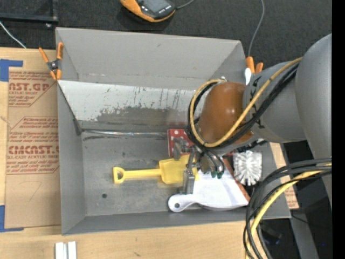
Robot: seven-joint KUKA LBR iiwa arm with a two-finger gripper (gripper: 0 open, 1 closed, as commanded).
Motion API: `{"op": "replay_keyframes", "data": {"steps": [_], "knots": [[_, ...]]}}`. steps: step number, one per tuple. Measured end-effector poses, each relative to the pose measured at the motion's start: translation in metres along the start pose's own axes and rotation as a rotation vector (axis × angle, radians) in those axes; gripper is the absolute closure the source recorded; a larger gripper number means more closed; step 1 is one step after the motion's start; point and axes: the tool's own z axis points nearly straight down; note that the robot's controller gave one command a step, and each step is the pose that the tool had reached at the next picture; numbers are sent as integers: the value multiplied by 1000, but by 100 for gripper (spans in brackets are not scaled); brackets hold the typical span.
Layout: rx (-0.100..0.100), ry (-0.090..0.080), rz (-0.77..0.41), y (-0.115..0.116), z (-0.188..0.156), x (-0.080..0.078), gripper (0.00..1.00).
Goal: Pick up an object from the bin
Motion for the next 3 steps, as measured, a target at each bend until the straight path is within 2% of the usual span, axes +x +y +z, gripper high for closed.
{"op": "replay_keyframes", "data": {"steps": [1,2,3], "knots": [[-1,-9,42,1,0,4,0],[-2,-1,-1,2,0,0,100],[-2,-1,-1,2,0,0,100]]}}
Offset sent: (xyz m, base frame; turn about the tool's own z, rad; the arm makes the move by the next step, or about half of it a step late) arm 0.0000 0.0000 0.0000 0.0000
